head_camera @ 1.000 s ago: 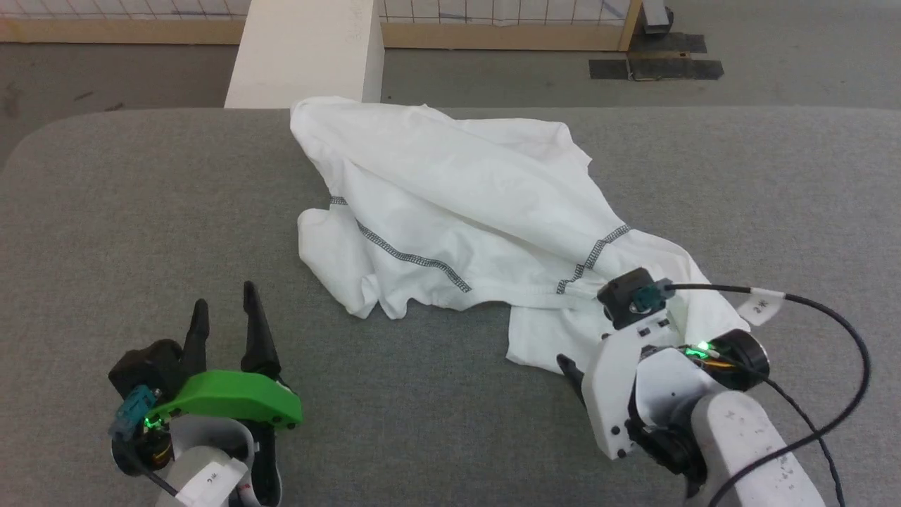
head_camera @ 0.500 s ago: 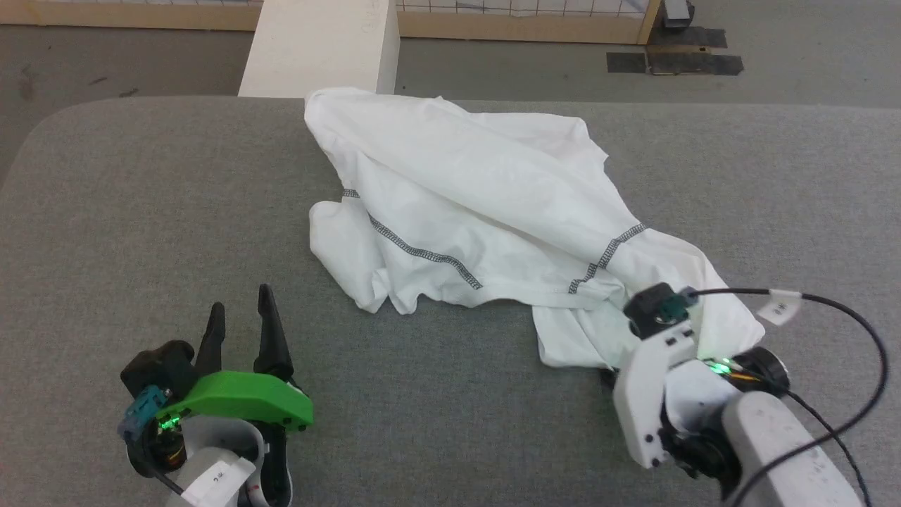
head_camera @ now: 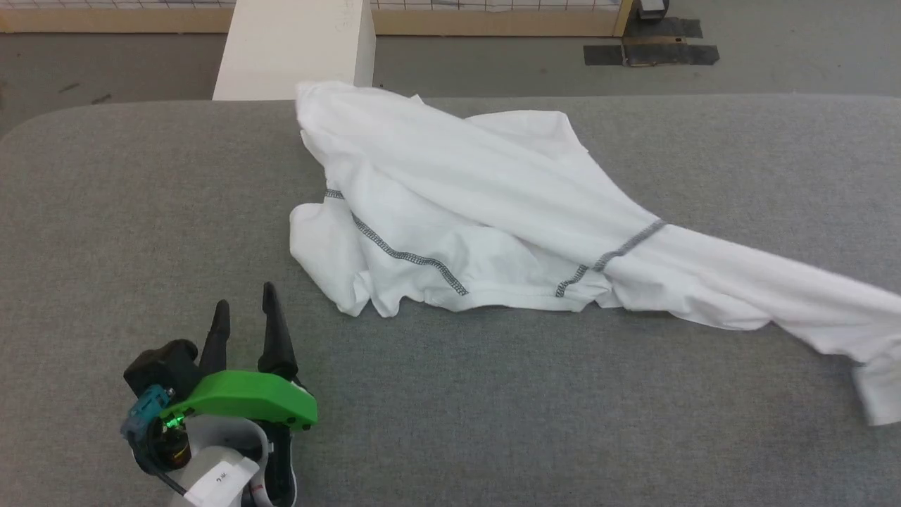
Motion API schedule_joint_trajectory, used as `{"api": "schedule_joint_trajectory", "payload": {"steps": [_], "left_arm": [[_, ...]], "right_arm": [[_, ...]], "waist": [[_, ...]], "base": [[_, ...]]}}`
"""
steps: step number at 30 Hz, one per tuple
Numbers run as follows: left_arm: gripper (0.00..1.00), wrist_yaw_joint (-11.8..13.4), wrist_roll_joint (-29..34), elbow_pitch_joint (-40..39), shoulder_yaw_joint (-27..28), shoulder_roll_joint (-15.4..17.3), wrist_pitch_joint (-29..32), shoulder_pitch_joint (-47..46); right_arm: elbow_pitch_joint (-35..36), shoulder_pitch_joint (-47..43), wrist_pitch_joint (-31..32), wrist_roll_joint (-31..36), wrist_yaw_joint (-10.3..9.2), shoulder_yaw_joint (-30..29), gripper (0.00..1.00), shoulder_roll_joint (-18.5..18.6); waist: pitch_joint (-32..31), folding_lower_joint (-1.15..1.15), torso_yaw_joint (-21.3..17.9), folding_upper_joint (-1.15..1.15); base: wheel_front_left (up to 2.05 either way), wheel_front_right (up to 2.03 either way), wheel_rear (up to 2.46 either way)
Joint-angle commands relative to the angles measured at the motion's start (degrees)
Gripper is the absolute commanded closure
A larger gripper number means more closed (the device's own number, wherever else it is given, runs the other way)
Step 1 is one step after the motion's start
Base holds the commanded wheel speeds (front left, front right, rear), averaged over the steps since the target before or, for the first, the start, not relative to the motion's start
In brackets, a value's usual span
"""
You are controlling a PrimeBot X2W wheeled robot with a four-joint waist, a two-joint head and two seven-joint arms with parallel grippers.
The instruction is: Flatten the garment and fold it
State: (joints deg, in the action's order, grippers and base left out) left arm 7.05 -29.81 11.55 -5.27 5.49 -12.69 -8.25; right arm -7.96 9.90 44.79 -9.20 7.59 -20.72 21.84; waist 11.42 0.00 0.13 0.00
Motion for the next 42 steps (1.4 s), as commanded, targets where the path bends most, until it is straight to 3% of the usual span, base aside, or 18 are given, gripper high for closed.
{"api": "schedule_joint_trajectory", "payload": {"steps": [1, 4, 5, 6, 10, 17, 21, 25, 30, 34, 40, 41, 42], "left_arm": [[0.00, -0.4, 0.2, 0.1, -0.3, 0.2, -0.1, -0.4], [0.00, -0.4, 0.1, 0.3, -0.5, 0.2, 0.0, -0.6], [0.00, -0.5, 0.1, 0.4, -0.7, 0.2, 0.0, -0.7], [0.00, -0.5, 0.1, 0.5, -0.8, 0.1, 0.0, -0.7], [0.00, -0.6, -0.2, 1.0, -0.9, 0.3, 0.0, -0.6], [0.00, -0.4, -0.4, 1.5, -1.1, 0.6, 0.5, 0.1], [0.00, -0.2, -0.7, 1.4, -1.5, 0.5, 1.1, 0.6], [0.00, -0.2, -1.2, 1.6, -2.0, 0.7, 3.3, 0.0], [0.00, 0.8, -3.5, 5.0, -3.5, 0.8, 14.4, -6.9], [0.00, 2.5, -4.4, 11.5, -4.5, 2.8, 26.2, -13.6], [0.00, 4.6, -3.3, 19.4, -7.3, 5.4, 38.0, -18.1], [0.51, 4.3, -3.6, 20.2, -7.7, 5.4, 39.8, -17.9], [0.96, 3.7, -4.5, 20.5, -7.7, 5.1, 41.0, -17.7]], "right_arm": [[-0.3, 2.0, -1.3, 2.7, -0.10, -1.8, 1.00, -0.3], [-2.0, 4.7, -3.8, 6.6, -0.10, -5.5, 1.00, -1.6], [-2.7, 5.0, -4.3, 7.8, -0.10, -6.0, 0.62, -2.3], [-3.1, 5.2, -4.7, 8.0, -0.10, -6.3, 0.00, -3.1], [-0.5, 6.6, -10.1, 5.4, -0.10, -7.5, 0.00, -8.4], [13.2, 0.2, -25.8, -2.2, -0.10, -5.9, 0.00, -16.7], [16.8, -6.6, -30.6, -5.3, -0.10, -4.0, 0.00, -18.7], [14.8, -11.7, -33.8, -11.8, -0.10, -0.5, 0.00, -18.9], [11.8, -13.0, -37.0, -14.3, -0.10, 3.5, 0.00, -18.9], [11.5, -11.5, -37.5, -13.7, -0.10, 5.9, 0.00, -18.9], [11.1, -10.0, -38.1, -13.1, -0.10, 7.2, 0.00, -19.0], [10.8, -9.9, -38.2, -13.3, -0.10, 7.2, 0.00, -19.0], [10.5, -9.9, -38.4, -13.4, -0.10, 7.3, 0.00, -19.0]], "waist": [[0.2, 0.00, 0.1, 0.00], [0.5, 0.00, 0.2, 0.00], [0.5, 0.00, 0.4, 0.00], [0.5, 0.00, 0.7, 0.00], [0.2, 0.00, 1.0, 0.00], [-2.1, 0.00, 1.5, 0.00], [-3.4, 0.00, 1.1, 0.00], [-3.8, 0.00, 0.0, 0.00], [-2.8, 0.00, -1.7, 0.00], [-1.5, 0.00, -3.8, 0.00], [0.6, 0.00, -6.8, 0.00], [0.8, 0.00, -7.3, 0.00], [1.0, 0.00, -7.6, 0.00]], "base": [[0.00, 0.00, 0.00], [0.00, 0.00, 0.00], [0.00, 0.00, 0.00], [0.00, 0.00, 0.00], [0.00, 0.00, 0.00], [0.00, 0.00, 0.00], [0.00, 0.00, 0.00], [0.00, 0.00, 0.00], [0.00, 0.00, 0.00], [0.00, 0.00, 0.00], [0.00, 0.00, 0.00], [0.00, 0.00, 0.00], [0.00, 0.00, 0.00]]}}
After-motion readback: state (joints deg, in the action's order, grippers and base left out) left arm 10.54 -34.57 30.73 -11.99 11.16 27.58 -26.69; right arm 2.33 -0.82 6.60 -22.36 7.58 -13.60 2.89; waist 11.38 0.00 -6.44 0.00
